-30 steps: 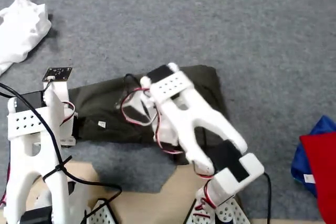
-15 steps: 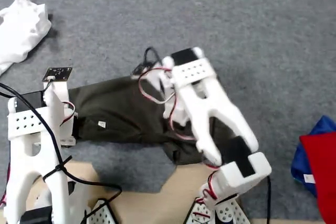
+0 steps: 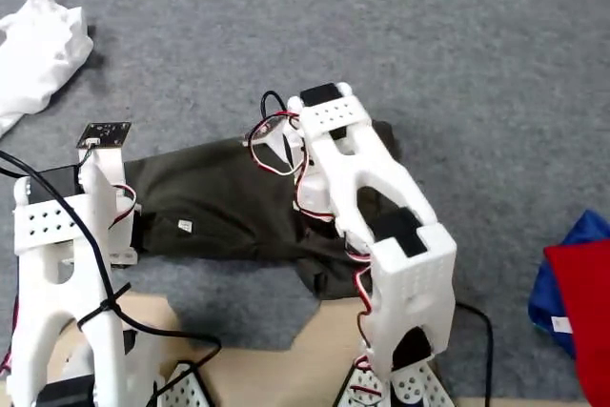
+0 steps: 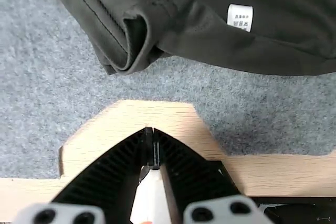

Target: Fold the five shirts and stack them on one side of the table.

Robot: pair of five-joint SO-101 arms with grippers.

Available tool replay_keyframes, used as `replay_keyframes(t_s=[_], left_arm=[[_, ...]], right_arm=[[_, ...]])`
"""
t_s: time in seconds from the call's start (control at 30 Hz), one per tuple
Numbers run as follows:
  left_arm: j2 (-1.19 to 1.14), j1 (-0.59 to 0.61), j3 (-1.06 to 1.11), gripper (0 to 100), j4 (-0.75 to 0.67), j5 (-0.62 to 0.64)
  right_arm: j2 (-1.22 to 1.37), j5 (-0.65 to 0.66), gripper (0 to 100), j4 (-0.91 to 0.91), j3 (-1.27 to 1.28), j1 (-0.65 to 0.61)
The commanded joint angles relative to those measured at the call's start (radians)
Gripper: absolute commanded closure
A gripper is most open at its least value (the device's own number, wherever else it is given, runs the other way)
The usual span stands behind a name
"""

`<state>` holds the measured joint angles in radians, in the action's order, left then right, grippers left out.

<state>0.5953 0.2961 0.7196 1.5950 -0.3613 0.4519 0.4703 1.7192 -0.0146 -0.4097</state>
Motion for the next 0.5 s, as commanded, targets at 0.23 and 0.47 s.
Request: replay_keyframes(t_s=[0.23, 0.47], left_arm=[[0.024, -0.002, -0.011, 98, -0.006, -0.009], [0.024, -0.003, -0.012, 98, -0.012, -0.009]], right_arm=[[-0.081, -0.109, 96.2, 0.064, -0.039, -0.031], [-0.203, -0.109, 96.3, 0.061, 0.151, -0.171]])
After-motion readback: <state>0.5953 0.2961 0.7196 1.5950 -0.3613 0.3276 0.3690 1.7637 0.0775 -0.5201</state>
